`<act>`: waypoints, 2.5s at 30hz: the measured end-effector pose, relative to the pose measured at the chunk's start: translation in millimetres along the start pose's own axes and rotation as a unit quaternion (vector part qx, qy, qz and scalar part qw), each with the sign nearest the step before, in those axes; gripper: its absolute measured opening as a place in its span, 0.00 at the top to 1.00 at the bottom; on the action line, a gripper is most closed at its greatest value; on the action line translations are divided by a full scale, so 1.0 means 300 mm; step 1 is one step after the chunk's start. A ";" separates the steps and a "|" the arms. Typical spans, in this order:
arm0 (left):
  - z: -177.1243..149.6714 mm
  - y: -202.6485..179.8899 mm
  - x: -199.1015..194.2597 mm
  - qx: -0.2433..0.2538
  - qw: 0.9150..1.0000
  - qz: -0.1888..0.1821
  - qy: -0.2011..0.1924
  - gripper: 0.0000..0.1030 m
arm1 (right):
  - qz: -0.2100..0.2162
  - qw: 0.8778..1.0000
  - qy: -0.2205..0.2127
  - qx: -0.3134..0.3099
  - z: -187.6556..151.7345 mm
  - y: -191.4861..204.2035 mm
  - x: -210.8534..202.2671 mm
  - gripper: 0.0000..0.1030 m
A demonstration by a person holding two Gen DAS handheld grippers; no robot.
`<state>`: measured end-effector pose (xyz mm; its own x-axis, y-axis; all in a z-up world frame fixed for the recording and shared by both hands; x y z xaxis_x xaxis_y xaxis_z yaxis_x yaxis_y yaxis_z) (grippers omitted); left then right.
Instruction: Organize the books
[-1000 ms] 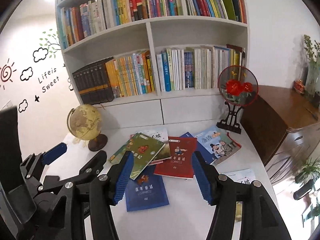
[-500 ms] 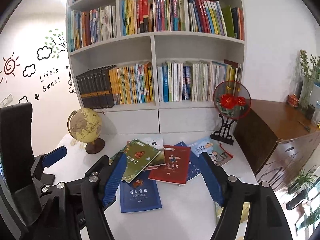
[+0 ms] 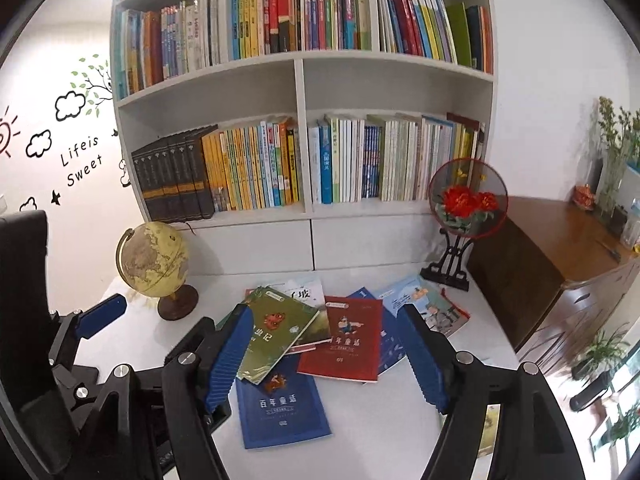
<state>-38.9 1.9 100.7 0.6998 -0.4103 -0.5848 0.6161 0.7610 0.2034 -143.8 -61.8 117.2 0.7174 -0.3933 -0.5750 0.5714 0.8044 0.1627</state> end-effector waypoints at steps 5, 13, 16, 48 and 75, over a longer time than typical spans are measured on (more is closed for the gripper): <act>0.024 0.009 0.061 0.003 1.000 -0.012 0.009 0.19 | -0.008 1.000 0.009 0.007 0.020 0.006 0.046 0.29; 0.043 0.008 0.124 0.008 0.999 -0.026 0.016 0.19 | -0.024 1.000 0.015 0.014 0.036 0.001 0.095 0.29; 0.046 0.003 0.137 0.010 0.999 -0.031 0.017 0.19 | -0.026 0.999 0.019 0.016 0.040 -0.003 0.110 0.29; -0.058 0.126 0.542 0.009 0.995 0.008 0.102 0.19 | 0.032 0.995 0.096 0.004 -0.035 0.096 0.554 0.29; -0.304 0.149 1.287 0.053 0.967 -0.114 0.224 0.20 | 0.065 0.952 0.252 0.163 -0.485 -0.053 1.202 0.32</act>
<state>225.7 -76.7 -187.7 0.3301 -0.2838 -0.9003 0.7855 0.6115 0.0952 48.0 -151.6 -209.3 0.5548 0.0302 -0.8314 0.6432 0.6183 0.4516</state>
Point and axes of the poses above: each gripper's, at about its wrist camera, not at the fingertips, and x roughly the way its jaws point, y to its left, z to its top, the point moved 3 cm from there along x, roughly the way its jaws point, and after that the axes turned 11 degrees about z, right-handed, at the moved point
